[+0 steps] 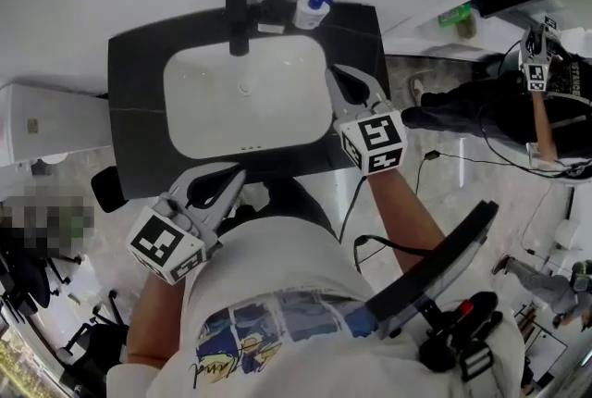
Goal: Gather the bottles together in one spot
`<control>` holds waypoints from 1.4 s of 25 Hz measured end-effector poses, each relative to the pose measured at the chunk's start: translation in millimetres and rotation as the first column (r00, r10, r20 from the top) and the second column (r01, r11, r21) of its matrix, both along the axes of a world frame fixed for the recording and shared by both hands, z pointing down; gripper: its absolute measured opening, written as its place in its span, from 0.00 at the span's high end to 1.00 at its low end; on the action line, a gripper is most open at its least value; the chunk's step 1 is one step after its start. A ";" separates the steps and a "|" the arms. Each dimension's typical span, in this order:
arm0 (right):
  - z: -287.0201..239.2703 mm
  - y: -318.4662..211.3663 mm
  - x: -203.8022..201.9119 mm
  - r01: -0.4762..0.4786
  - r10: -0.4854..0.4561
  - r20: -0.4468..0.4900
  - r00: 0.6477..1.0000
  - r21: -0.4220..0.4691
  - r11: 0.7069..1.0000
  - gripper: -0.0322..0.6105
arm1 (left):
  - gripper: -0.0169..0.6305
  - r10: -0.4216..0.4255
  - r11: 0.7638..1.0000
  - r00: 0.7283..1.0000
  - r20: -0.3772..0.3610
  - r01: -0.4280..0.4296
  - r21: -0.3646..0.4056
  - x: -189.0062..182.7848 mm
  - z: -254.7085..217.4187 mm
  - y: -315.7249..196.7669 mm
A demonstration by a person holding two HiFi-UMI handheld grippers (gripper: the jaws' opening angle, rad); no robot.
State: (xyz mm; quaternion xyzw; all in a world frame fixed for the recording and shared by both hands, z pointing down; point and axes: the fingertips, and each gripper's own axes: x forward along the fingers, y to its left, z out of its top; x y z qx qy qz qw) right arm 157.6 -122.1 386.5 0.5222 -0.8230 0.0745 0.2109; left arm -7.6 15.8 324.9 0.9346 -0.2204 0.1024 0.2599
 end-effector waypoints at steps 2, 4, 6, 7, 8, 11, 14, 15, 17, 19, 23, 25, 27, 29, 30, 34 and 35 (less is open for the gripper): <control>4.5 20.4 -18.5 0.014 -0.014 -0.008 1.000 -0.022 1.000 0.95 | 0.97 0.000 1.000 1.000 0.012 0.000 -0.007 -15.6 1.7 10.3; 5.1 40.6 -34.8 0.018 -0.017 0.027 0.999 -0.055 0.998 0.95 | 0.97 0.009 1.000 0.999 0.031 -0.009 -0.011 -29.4 2.9 20.8; 2.0 57.4 -46.5 0.007 0.001 0.088 0.996 -0.088 0.996 0.95 | 0.97 0.025 1.000 0.999 0.048 -0.025 0.004 -41.5 1.9 28.5; 0.4 64.9 -52.0 0.000 0.010 0.107 0.994 -0.100 0.995 0.95 | 0.97 0.029 0.999 0.998 0.053 -0.030 0.017 -48.0 1.3 31.9; -0.7 72.5 -58.0 -0.002 0.014 0.117 0.993 -0.108 0.994 0.95 | 0.97 0.030 0.999 0.998 0.055 -0.031 0.030 -54.8 1.7 35.6; -2.0 96.6 -77.8 0.016 0.001 0.131 0.991 -0.131 0.991 0.95 | 0.97 0.023 0.999 0.999 0.048 -0.025 0.048 -72.4 5.1 46.8; -4.2 123.2 -97.3 0.037 -0.013 0.156 0.988 -0.151 0.988 0.95 | 0.97 0.030 0.998 0.999 0.043 -0.033 0.050 -83.6 5.8 61.9; -4.9 132.6 -103.2 0.041 -0.016 0.161 0.987 -0.155 0.987 0.95 | 0.97 0.039 0.998 0.998 0.044 -0.041 0.052 -86.3 6.5 67.4; -5.9 151.3 -114.7 0.051 -0.022 0.172 0.985 -0.167 0.985 0.95 | 0.97 0.055 0.997 0.998 0.042 -0.057 0.049 -91.3 8.6 76.5; -6.4 168.8 -125.9 0.060 -0.026 0.185 0.982 -0.182 0.981 0.95 | 0.97 0.062 0.997 0.998 0.029 -0.063 0.034 -96.7 10.2 82.9; -7.7 196.2 -139.5 0.072 -0.032 0.196 0.980 -0.204 0.976 0.95 | 0.97 0.069 0.998 0.998 0.007 -0.069 0.013 -103.4 14.3 90.9; -9.6 203.9 -144.1 0.089 -0.048 0.194 0.980 -0.204 0.975 0.95 | 0.97 0.070 0.997 0.997 0.010 -0.071 0.020 -103.8 15.5 94.6; -12.4 210.5 -146.2 0.101 -0.065 0.183 0.981 -0.197 0.975 0.95 | 0.97 0.063 0.998 0.998 0.008 -0.064 0.026 -102.3 13.9 100.4; -17.3 216.2 -146.7 0.109 -0.080 0.162 0.984 -0.179 0.978 0.95 | 0.97 0.055 0.998 0.998 0.007 -0.055 0.033 -99.8 10.7 107.1; -20.8 218.6 -147.4 0.115 -0.089 0.158 0.983 -0.168 0.979 0.95 | 0.97 0.052 0.998 0.999 0.011 -0.052 0.038 -98.6 9.5 110.2; -35.7 229.0 -147.6 0.151 -0.128 0.174 0.976 -0.124 0.981 0.95 | 0.97 0.045 0.997 0.997 0.056 -0.048 0.059 -91.3 8.1 119.0; -38.3 233.5 -144.4 0.158 -0.137 0.173 0.975 -0.119 0.980 0.95 | 0.97 0.042 0.997 0.997 0.063 -0.046 0.063 -86.2 6.4 121.6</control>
